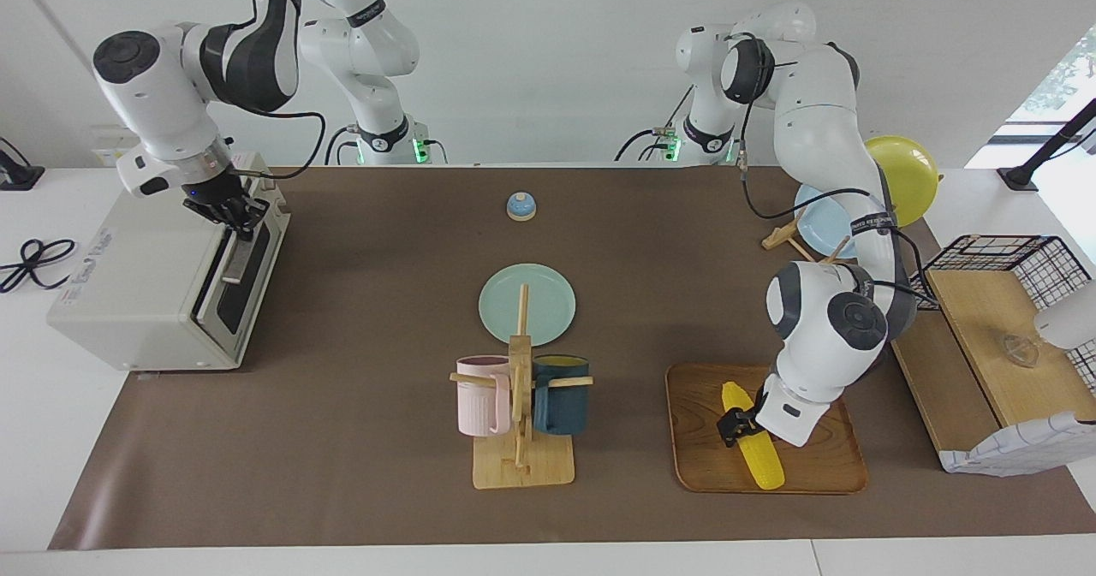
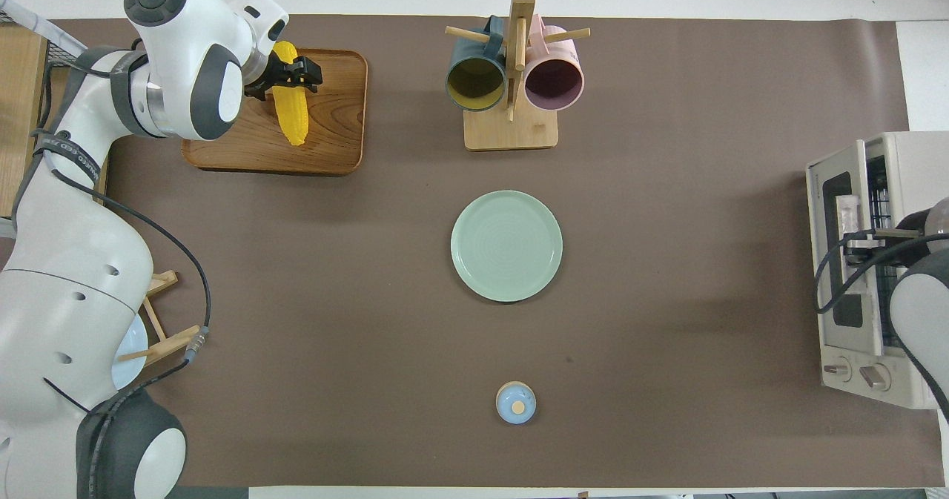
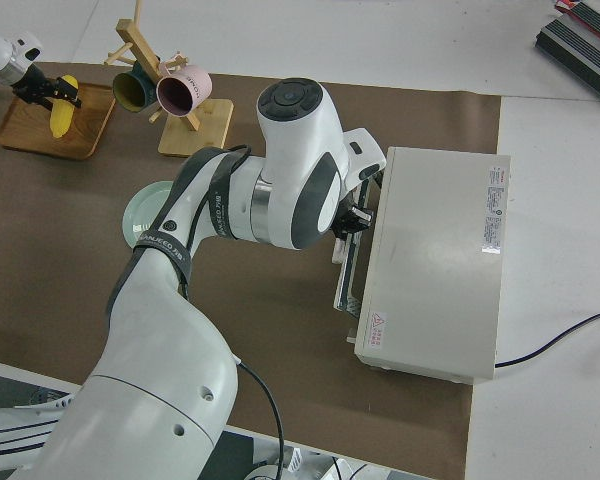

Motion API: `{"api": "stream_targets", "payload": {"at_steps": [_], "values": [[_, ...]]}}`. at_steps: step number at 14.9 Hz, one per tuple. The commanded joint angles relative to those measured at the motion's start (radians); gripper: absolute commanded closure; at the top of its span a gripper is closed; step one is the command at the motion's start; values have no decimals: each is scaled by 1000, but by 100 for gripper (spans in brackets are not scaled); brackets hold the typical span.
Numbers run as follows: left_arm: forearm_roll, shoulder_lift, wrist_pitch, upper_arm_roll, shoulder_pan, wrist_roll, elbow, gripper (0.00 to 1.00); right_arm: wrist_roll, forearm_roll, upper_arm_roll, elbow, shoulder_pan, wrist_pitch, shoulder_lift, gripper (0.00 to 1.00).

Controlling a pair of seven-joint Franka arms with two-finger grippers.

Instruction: Put corn in oven

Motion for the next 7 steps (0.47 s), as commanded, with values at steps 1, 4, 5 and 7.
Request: {"api": "stream_targets", "payload": {"at_steps": [1, 4, 5, 7], "values": [[19, 23, -40, 7, -10, 8, 46, 73, 72, 2, -1, -3, 40, 123, 97, 100], [15, 2, -47, -1, -7, 9, 43, 100, 79, 5, -1, -5, 52, 149, 126, 100], [7, -18, -46, 1, -8, 9, 37, 100, 79, 5, -1, -9, 52, 164, 131, 100], [-40, -75, -52, 2, -14, 2, 9, 100, 80, 6, -1, -11, 52, 197, 161, 100]]}}
